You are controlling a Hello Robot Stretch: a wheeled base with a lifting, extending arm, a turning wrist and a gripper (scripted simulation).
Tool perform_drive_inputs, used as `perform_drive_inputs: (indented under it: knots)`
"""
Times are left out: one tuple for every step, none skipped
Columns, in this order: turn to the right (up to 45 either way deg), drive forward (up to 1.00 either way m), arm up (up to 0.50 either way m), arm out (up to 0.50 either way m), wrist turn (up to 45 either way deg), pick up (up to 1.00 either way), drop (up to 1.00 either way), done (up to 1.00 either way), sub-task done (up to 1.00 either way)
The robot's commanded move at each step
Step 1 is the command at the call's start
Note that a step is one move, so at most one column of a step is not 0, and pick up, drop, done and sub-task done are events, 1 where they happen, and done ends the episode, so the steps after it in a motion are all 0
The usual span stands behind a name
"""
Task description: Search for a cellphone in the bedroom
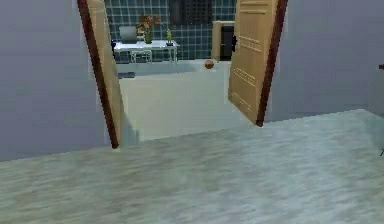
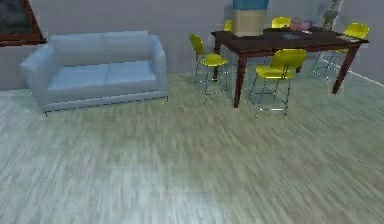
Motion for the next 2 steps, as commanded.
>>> perform_drive_inputs:
  knots:
    - [0.0, 1.0, 0.0, 0.0, 0.0, 0.0, 0.0, 0.0, 0.0]
    - [0.0, 1.0, 0.0, 0.0, 0.0, 0.0, 0.0, 0.0, 0.0]
